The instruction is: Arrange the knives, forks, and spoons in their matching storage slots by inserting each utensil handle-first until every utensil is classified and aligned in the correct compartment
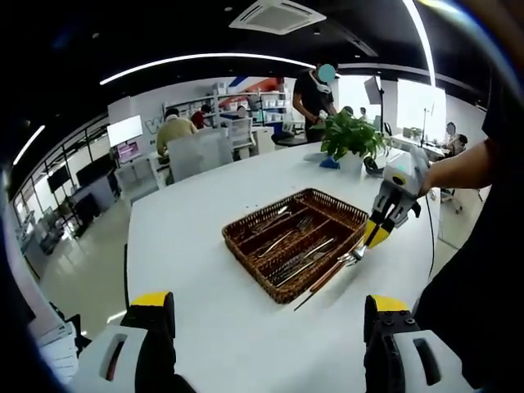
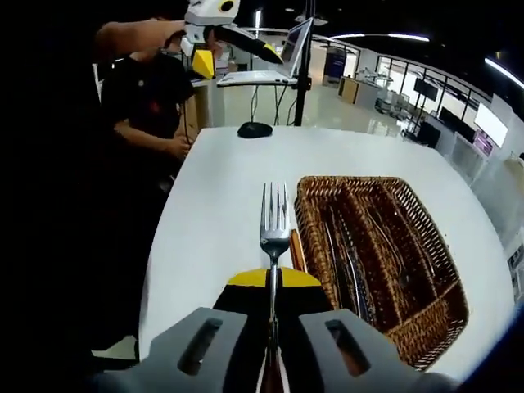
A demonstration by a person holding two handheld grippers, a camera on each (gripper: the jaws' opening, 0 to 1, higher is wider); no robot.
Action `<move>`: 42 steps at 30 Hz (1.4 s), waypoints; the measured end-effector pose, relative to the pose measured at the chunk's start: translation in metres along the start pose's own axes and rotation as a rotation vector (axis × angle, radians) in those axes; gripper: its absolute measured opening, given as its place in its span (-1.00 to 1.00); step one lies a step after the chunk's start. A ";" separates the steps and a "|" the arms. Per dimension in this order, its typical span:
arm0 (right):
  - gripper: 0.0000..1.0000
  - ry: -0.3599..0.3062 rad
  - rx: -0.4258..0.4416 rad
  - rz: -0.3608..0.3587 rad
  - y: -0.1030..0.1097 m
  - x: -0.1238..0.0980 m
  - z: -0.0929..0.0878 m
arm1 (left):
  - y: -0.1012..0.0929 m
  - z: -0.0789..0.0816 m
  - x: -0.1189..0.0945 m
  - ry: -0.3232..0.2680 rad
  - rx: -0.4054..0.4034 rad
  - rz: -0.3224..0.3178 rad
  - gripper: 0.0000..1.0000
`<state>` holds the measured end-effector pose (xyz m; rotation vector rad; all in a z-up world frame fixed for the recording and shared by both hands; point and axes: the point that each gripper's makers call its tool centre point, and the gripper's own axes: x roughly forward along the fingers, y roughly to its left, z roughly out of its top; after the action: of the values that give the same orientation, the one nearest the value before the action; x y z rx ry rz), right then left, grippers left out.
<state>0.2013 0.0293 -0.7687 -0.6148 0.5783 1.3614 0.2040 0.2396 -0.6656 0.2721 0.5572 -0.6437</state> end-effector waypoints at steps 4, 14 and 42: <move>-1.00 0.022 -0.009 0.004 0.003 -0.009 0.005 | -0.003 0.003 0.000 -0.026 -0.015 -0.006 1.00; -1.00 0.029 -0.024 -0.045 -0.009 -0.041 0.029 | -0.008 0.009 0.000 -0.073 -0.021 -0.028 1.00; -1.00 0.066 -0.139 -0.074 -0.011 -0.079 0.065 | -0.021 0.016 0.003 -0.104 -0.010 -0.050 1.00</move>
<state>0.2047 0.0180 -0.6662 -0.7889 0.5118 1.3227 0.1991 0.2153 -0.6559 0.2144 0.4681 -0.6989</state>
